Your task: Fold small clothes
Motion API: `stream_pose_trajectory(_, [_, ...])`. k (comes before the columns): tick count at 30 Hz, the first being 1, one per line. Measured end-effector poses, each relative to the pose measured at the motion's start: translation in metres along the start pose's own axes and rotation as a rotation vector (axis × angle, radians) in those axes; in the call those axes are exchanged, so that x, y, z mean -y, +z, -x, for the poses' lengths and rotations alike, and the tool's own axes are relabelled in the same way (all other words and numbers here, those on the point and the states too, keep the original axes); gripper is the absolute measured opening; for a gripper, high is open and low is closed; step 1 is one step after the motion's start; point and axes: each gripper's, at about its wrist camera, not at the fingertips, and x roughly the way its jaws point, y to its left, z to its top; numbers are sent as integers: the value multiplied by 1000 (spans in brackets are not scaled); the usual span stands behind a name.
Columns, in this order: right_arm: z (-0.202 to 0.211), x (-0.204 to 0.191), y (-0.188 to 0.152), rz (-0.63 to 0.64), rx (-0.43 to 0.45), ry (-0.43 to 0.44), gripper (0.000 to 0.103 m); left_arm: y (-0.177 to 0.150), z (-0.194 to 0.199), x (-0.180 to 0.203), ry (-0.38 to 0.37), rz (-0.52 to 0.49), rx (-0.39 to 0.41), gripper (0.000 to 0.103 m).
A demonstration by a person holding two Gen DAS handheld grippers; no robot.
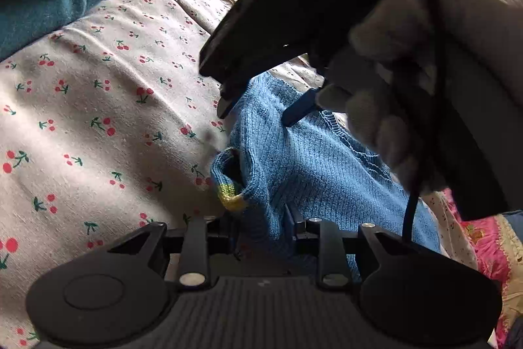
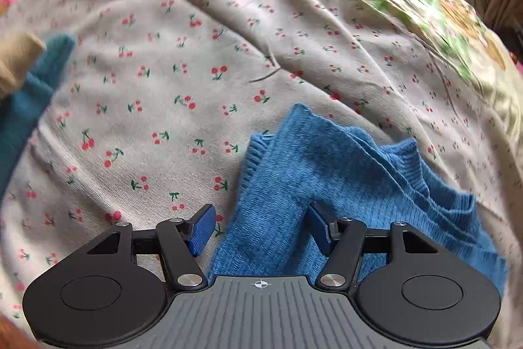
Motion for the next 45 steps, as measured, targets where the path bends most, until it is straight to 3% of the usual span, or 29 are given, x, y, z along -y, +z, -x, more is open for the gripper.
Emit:
stream_pose_trajectory(4, [-18, -13, 3, 68, -32, -93, 61, 1, -2, -2, 8, -3, -2, 37])
stream_pose_trajectory(5, [-19, -9, 3, 56, -24, -110, 57, 1, -2, -1, 12, -11, -2, 38])
stream_pose_trajectory(6, [-19, -6, 3, 47, -19, -117, 41, 0, -4, 1, 16, -21, -3, 39])
stream_pose_trajectory(10, [-7, 11, -7, 15, 22, -86, 16, -1, -8, 8, 24, -69, 1, 37])
stream_pose_trajectory(11, [-2, 14, -9, 4, 38, -71, 15, 0, -9, 7, 17, -80, 2, 36])
stream_pose_trajectory(13, [14, 28, -15, -49, 86, -24, 13, -4, -4, 15, -14, -99, -14, 23])
stream_pose_trajectory(18, [60, 95, -45, -217, 221, 116, 13, 3, 11, 41, -80, -205, 40, 21])
stream_pose_trajectory(22, [89, 167, -86, -370, 312, 211, 12, -6, 15, 93, -155, -338, 46, 21])
stream_pose_trajectory(25, [102, 221, -122, -459, 365, 232, 13, -19, 9, 144, -226, -430, 15, 21])
stream_pose_trajectory(28, [99, 271, -158, -552, 395, 245, 13, -40, -4, 191, -265, -547, -17, 21])
stream_pose_trajectory(31, [69, 311, -195, -656, 378, 280, 13, -72, -25, 226, -249, -664, -62, 21])
stream_pose_trajectory(35, [23, 332, -227, -757, 333, 341, 16, -113, -57, 244, -166, -786, -151, 21])
stream_pose_trajectory(38, [9, 336, -243, -804, 349, 375, 20, -121, -60, 243, -141, -812, -161, 22])
stream_pose_trajectory(43, [22, 342, -267, -822, 401, 376, 30, -121, -49, 250, -180, -838, -169, 46])
stream_pose_trajectory(45, [29, 343, -282, -832, 417, 381, 37, -124, -41, 247, -192, -862, -175, 47])
